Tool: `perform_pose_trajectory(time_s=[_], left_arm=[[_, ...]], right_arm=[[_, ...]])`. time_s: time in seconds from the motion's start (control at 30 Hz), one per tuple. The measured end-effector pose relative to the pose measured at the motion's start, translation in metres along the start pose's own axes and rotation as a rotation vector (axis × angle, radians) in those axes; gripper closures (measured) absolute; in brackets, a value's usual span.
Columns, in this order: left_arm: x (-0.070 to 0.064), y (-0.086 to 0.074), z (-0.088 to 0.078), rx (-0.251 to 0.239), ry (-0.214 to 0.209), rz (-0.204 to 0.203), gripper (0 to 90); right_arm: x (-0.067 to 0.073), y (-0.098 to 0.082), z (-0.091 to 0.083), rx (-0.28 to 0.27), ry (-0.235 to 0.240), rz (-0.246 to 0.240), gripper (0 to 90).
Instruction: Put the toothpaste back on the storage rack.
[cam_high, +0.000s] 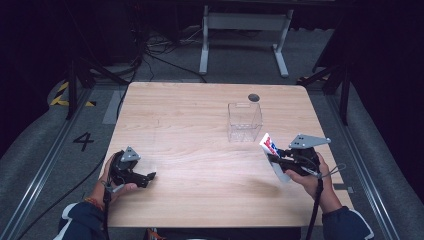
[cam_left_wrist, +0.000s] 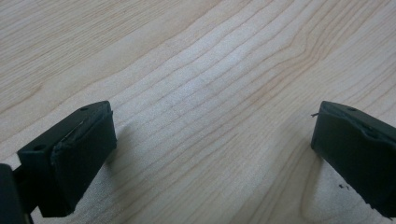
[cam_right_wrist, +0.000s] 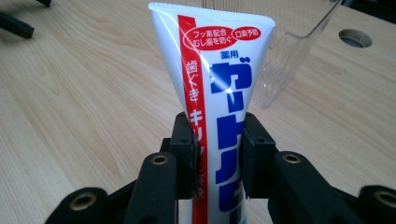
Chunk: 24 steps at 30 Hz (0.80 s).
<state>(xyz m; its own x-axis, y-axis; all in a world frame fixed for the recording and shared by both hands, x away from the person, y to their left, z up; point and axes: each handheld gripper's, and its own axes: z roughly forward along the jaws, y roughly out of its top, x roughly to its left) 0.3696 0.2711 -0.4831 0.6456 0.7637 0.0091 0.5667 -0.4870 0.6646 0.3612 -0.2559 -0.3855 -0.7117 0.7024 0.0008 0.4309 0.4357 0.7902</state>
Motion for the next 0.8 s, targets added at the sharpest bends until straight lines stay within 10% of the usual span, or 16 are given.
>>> perform_pose_trajectory(time_s=[0.8], left_arm=[[0.001,0.001,0.000,0.000,-0.001,0.008,0.3]], right_arm=[[-0.006,0.039,-0.008,-0.111,-0.015,-0.030,71.2]])
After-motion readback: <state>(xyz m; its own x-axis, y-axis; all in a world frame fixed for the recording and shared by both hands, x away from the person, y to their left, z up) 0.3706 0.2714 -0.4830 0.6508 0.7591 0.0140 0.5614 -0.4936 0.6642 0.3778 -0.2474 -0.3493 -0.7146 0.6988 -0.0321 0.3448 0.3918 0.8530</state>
